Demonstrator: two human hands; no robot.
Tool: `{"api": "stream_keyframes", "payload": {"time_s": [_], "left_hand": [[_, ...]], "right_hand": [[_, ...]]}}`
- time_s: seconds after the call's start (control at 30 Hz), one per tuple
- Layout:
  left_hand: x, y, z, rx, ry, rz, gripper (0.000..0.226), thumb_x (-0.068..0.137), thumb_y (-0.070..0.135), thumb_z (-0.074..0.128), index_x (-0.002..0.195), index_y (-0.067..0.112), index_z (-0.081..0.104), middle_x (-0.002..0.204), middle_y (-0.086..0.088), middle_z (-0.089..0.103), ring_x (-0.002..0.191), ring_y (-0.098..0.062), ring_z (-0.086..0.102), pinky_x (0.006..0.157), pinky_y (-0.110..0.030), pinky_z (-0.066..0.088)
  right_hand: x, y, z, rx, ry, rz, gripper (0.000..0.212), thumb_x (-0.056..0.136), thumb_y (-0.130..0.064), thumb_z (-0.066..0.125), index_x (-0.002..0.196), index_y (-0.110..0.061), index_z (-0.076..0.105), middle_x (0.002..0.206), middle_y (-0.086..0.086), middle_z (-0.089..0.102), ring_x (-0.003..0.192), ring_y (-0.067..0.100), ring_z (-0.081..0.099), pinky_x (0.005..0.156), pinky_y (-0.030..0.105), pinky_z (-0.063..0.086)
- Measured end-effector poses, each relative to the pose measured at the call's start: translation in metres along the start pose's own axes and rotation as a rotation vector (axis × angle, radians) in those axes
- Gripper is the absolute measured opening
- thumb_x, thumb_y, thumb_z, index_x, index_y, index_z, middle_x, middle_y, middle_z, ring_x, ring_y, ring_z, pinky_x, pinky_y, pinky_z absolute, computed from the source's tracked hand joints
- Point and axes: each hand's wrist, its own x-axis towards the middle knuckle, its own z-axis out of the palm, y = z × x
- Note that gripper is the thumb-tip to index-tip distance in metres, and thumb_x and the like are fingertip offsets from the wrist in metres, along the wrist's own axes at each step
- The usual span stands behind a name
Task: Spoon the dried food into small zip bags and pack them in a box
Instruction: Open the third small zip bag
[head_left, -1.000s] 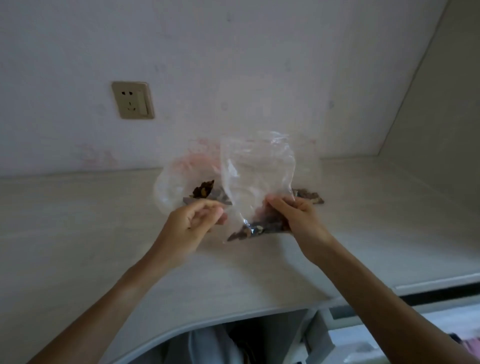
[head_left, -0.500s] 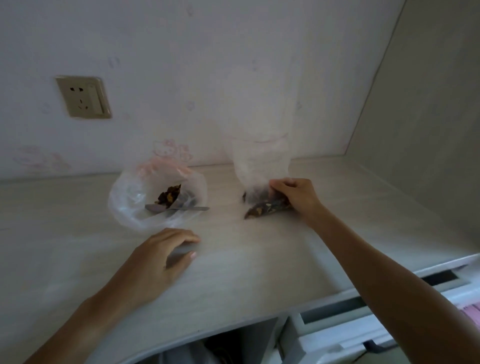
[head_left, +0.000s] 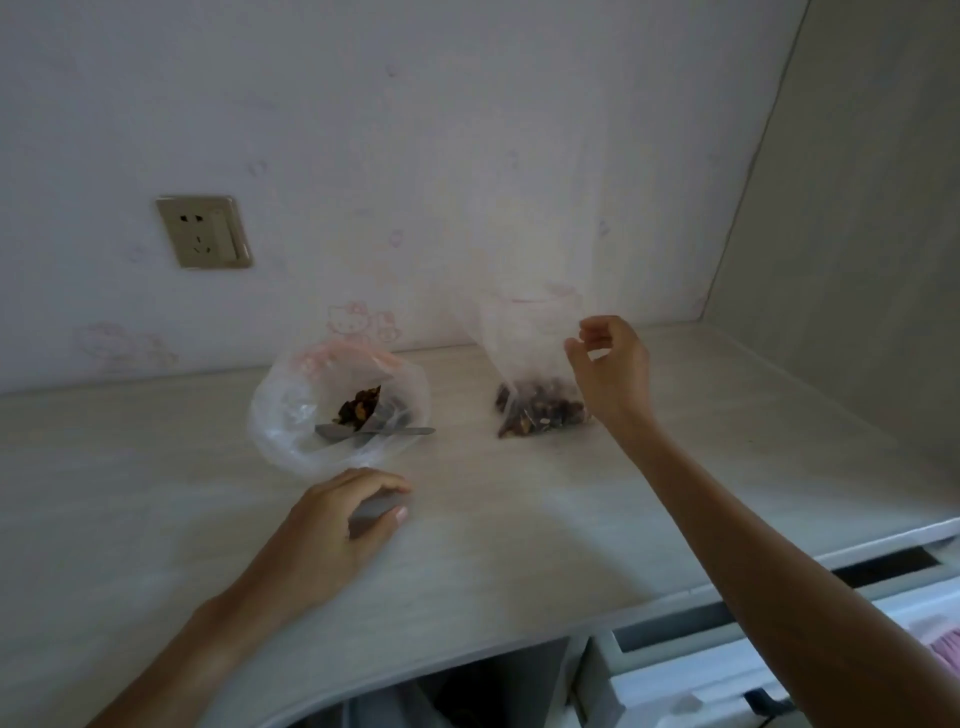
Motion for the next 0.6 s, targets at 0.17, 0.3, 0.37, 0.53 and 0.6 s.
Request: {"api": "stream_keyframes", "payload": {"time_s": [0.17, 0.3, 0.37, 0.53, 0.6], "left_hand": [[-0.01, 0.01, -0.022, -0.104, 0.099, -0.085, 0.019, 0.094, 0.018, 0.077, 0.11, 0.028, 0.076, 0.107, 0.022, 0.075, 0.102, 0.002, 0.071, 0.09, -0.018, 0.055], [-0.024, 0.006, -0.06, -0.106, 0.304, -0.111, 0.01, 0.092, 0.025, 0.073, 0.101, 0.027, 0.076, 0.094, 0.015, 0.077, 0.086, -0.008, 0.073, 0.07, -0.019, 0.057], [-0.03, -0.004, -0.082, -0.106, 0.421, -0.158, 0.008, 0.091, 0.029, 0.071, 0.098, 0.031, 0.074, 0.086, 0.012, 0.075, 0.077, -0.008, 0.072, 0.064, -0.022, 0.056], [-0.043, -0.049, -0.126, 0.081, 0.679, -0.334, 0.02, 0.094, 0.016, 0.073, 0.094, 0.035, 0.069, 0.083, 0.011, 0.073, 0.078, -0.006, 0.07, 0.069, -0.019, 0.054], [-0.049, -0.072, -0.139, 0.295, 0.597, -0.551, 0.015, 0.097, 0.027, 0.07, 0.113, 0.025, 0.07, 0.111, 0.0, 0.074, 0.105, -0.018, 0.07, 0.092, -0.037, 0.055]], "right_hand": [[-0.048, -0.045, 0.021, 0.075, -0.409, -0.104, 0.005, 0.093, -0.014, 0.073, 0.093, -0.018, 0.07, 0.082, -0.007, 0.071, 0.069, 0.002, 0.064, 0.064, 0.014, 0.051], [-0.094, -0.061, 0.046, 0.007, -0.779, -0.27, 0.008, 0.095, -0.02, 0.072, 0.102, -0.016, 0.072, 0.092, -0.006, 0.072, 0.082, 0.006, 0.067, 0.073, 0.021, 0.057], [-0.113, -0.064, 0.062, -0.052, -0.882, -0.314, 0.012, 0.095, -0.023, 0.072, 0.104, -0.017, 0.073, 0.096, -0.008, 0.07, 0.083, 0.007, 0.065, 0.075, 0.025, 0.055], [-0.137, -0.066, 0.092, -0.206, -0.866, -0.453, 0.02, 0.094, -0.032, 0.065, 0.111, -0.026, 0.072, 0.107, -0.012, 0.067, 0.089, 0.003, 0.055, 0.077, 0.017, 0.039], [-0.14, -0.067, 0.097, -0.203, -0.848, -0.518, 0.019, 0.094, -0.032, 0.068, 0.109, -0.024, 0.073, 0.107, -0.008, 0.069, 0.093, 0.008, 0.059, 0.08, 0.02, 0.04]]}}
